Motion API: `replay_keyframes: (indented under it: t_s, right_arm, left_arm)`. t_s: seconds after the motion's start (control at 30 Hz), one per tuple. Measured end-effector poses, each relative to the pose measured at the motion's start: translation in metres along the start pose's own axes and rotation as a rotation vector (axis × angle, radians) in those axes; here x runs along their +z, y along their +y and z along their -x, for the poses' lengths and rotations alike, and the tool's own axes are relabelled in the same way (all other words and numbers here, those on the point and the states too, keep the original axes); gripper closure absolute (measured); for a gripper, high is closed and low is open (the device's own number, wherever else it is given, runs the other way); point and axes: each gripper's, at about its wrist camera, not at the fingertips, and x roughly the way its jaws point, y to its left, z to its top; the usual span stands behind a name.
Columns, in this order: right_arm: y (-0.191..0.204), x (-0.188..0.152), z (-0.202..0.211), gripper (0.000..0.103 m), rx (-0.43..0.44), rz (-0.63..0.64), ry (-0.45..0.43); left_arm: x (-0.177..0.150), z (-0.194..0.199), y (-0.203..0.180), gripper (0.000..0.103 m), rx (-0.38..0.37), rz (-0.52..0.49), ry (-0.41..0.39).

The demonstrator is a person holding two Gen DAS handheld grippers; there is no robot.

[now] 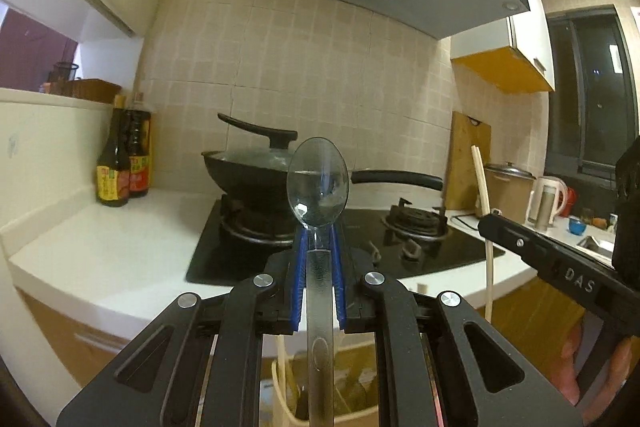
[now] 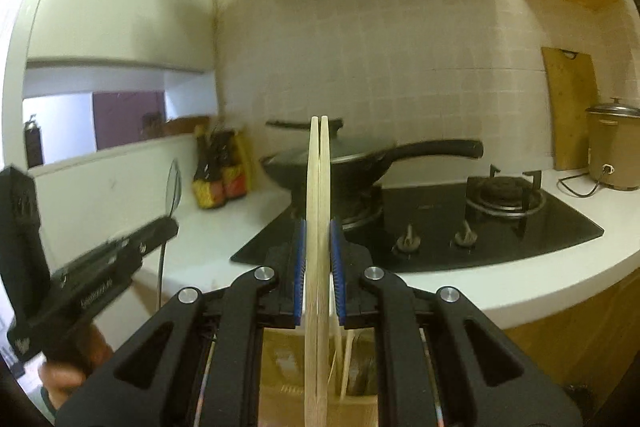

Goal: Organize utensils
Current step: 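Lift the chopsticks and spoon and carry both over the basket, then open both tools to drop the chopsticks and spoon into the basket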

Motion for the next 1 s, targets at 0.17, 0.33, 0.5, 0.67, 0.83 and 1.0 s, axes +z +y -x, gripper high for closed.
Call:
replay_keyframes:
  t_s: [0.17,0.33,0.5,0.67,0.83,1.0]
  right_arm:
    - [-0.005,-0.003,-0.02,0.093,-0.05,0.008,-0.037]
    - [-0.007,-0.018,-0.031,0.093,-0.087,0.028,-0.07]
    - [-0.008,-0.032,-0.031,0.093,-0.092,0.026,-0.072]
    - [-0.012,-0.047,-0.013,0.06,-0.073,0.015,0.01]
    - [-0.014,-0.057,0.029,0.052,-0.056,0.005,0.046]
    - [-0.004,-0.067,0.068,0.04,-0.014,0.012,0.126]
  left_arm:
    - [-0.007,-0.017,0.006,0.093,-0.005,0.031,-0.022]
    - [-0.023,-0.024,0.013,0.092,0.006,0.051,-0.045]
    - [-0.037,-0.027,0.014,0.092,0.021,0.043,-0.04]
    - [-0.045,-0.012,0.022,0.075,0.007,0.059,0.021]
    - [-0.045,0.027,0.026,0.031,-0.01,0.069,0.034]
    - [-0.048,0.084,0.015,0.011,-0.005,0.037,0.023]
